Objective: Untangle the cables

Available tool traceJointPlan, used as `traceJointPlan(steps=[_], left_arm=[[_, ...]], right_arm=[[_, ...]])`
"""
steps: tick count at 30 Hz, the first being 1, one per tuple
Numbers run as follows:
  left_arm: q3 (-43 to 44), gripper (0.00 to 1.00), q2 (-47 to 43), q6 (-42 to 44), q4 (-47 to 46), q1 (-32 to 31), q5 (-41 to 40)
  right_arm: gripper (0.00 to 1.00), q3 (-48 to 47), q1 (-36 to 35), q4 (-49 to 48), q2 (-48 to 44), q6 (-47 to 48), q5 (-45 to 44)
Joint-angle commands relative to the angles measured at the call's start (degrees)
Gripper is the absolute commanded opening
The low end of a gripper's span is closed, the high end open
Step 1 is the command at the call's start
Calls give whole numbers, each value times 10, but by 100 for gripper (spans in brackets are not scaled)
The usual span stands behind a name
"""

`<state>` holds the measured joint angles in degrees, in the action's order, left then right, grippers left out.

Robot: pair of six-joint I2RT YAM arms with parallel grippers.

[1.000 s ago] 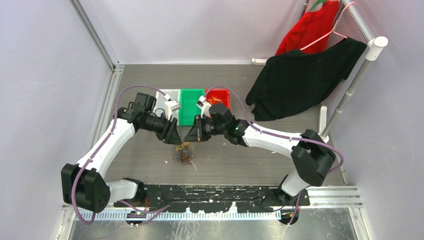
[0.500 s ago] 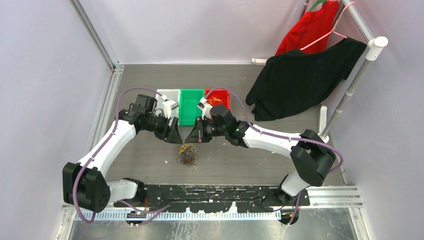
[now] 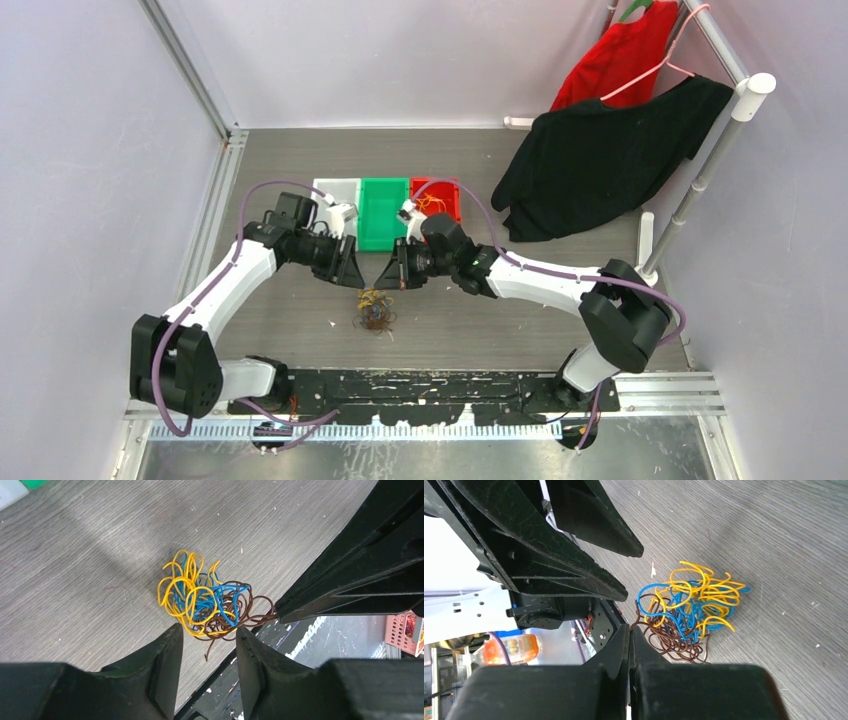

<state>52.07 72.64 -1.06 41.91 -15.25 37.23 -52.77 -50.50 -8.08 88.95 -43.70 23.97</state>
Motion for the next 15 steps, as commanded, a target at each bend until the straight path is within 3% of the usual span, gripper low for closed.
traceJointPlan(steps=[1,10,15], left_arm=[[6,43,21,6,-31,2,34],[12,51,88,0,-55,-16,50],[21,48,117,-6,-70,-28,57]], right_arm=[[1,-12,1,21,-23,23,-33],[1,-8,1,70,-20,37,-70],[1,-4,1,73,-19,31,-75]])
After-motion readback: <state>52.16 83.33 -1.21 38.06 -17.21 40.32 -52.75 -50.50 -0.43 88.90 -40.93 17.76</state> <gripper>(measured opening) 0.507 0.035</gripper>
